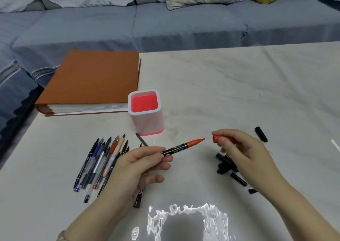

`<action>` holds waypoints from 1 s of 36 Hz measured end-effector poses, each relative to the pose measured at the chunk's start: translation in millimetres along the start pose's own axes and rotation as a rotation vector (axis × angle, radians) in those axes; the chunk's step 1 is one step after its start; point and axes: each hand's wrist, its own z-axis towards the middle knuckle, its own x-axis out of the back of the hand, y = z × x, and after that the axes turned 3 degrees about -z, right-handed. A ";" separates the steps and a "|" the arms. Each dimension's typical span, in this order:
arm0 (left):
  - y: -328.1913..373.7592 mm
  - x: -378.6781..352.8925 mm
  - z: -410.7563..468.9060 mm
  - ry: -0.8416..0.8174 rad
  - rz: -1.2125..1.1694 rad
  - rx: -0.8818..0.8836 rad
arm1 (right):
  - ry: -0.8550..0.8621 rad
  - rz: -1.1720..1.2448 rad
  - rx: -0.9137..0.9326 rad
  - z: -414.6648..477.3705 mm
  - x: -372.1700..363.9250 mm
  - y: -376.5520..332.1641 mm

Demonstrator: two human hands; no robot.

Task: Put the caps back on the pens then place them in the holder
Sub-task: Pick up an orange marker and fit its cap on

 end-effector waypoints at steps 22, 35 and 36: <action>-1.4 3.4 -4.9 -0.074 0.073 -0.064 | -0.200 -0.009 0.081 -1.3 -7.3 -1.7; -2.7 -1.2 -8.0 -0.031 0.387 -0.249 | -0.272 -0.067 0.228 -14.1 -18.1 -2.5; -3.7 -0.8 -8.4 -0.030 0.370 -0.237 | -0.256 -0.088 0.247 -15.2 -19.8 -2.0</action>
